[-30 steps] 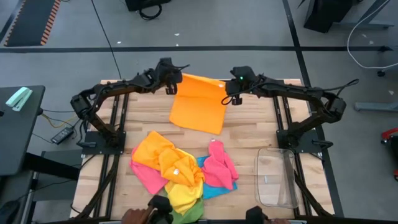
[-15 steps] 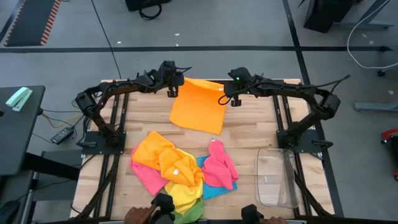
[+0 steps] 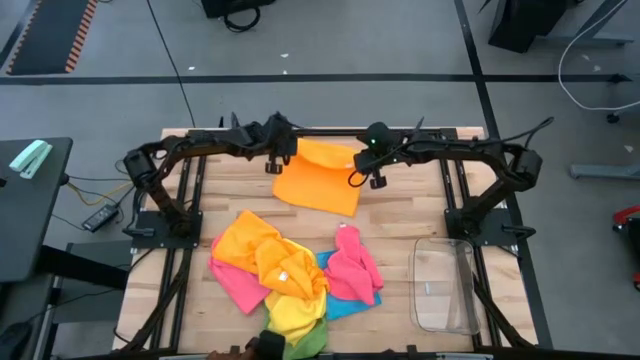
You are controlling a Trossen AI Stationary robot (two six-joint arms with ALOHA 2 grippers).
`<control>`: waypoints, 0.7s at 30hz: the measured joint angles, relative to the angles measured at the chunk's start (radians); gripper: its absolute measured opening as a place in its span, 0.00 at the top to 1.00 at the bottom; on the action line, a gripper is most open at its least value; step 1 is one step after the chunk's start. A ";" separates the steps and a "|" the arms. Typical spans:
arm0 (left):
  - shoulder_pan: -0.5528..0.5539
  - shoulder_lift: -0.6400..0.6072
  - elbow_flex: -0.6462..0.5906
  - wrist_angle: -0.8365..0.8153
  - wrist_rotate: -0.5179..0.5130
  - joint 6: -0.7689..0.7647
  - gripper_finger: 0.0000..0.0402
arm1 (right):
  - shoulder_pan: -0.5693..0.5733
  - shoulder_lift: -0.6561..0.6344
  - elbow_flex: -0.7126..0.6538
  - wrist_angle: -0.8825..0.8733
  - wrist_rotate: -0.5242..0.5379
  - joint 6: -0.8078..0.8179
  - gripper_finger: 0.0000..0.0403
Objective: Fold microfiber towels
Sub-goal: Fold the orange towel
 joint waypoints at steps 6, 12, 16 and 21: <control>-0.060 0.000 0.000 -0.109 0.002 -0.042 0.95 | 0.065 0.000 0.000 -0.038 -0.033 -0.002 0.99; -0.082 -0.001 0.000 -0.191 0.003 -0.085 0.98 | 0.112 0.000 0.000 -0.063 -0.032 0.002 0.99; -0.083 -0.002 0.000 -0.251 0.020 -0.126 0.94 | 0.119 0.000 0.000 -0.085 -0.033 0.025 0.99; -0.087 -0.002 0.000 -0.291 0.099 -0.165 0.94 | 0.123 0.000 0.000 -0.124 -0.033 0.034 0.99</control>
